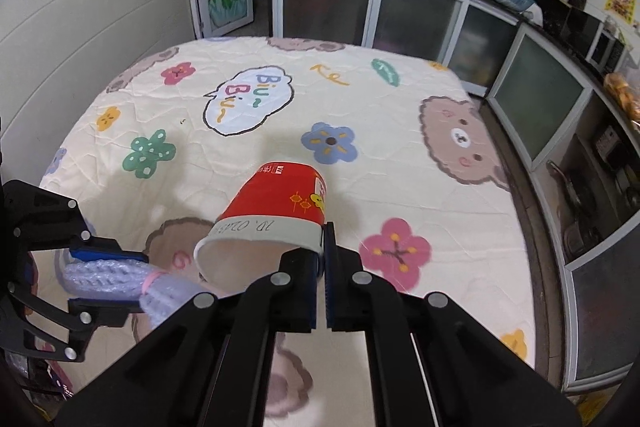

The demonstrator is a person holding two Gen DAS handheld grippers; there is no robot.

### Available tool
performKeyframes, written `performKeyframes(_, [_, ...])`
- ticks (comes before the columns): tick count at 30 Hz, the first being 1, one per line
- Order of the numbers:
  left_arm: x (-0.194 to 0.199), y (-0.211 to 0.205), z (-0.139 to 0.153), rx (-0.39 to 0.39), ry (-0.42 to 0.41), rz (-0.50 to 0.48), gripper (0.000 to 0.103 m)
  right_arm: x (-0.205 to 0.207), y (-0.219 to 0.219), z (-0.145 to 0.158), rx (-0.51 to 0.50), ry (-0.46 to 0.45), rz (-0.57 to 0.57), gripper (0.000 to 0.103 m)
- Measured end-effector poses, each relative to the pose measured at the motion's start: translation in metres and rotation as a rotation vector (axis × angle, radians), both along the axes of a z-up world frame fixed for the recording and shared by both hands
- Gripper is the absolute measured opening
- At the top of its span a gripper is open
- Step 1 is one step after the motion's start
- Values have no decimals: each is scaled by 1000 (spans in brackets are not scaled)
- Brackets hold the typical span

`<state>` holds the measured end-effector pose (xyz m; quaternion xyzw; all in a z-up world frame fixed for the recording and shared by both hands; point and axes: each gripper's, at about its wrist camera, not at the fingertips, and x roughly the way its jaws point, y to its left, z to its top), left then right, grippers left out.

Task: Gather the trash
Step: 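Grasp the red paper cup with the right tool while the left tool grasps the lavender foam net, then drop the red cup into the yellow bin with the right tool while the left tool drops the foam net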

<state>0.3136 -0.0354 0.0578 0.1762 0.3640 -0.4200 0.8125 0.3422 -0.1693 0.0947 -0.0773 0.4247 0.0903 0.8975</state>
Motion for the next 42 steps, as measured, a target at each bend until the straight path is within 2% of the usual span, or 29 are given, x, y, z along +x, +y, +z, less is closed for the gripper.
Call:
performKeyframes(11, [-69, -32, 36, -51, -48, -129, 28, -92, -72, 35, 21, -130, -127, 2])
performKeyframes(20, [-116, -80, 39, -85, -50, -239, 28, -186, -152, 49, -1, -218, -272, 2])
performKeyframes(26, [-149, -127, 31, -103, -36, -337, 28, -261, -218, 41, -31, -240, -421, 2])
performKeyframes(34, [-175, -194, 18, -150, 4, -427, 28, -356, -281, 18, -59, -252, -601, 2])
performKeyframes(42, [-201, -263, -8, -145, 48, -466, 29, -409, -323, -26, -45, -196, -719, 2])
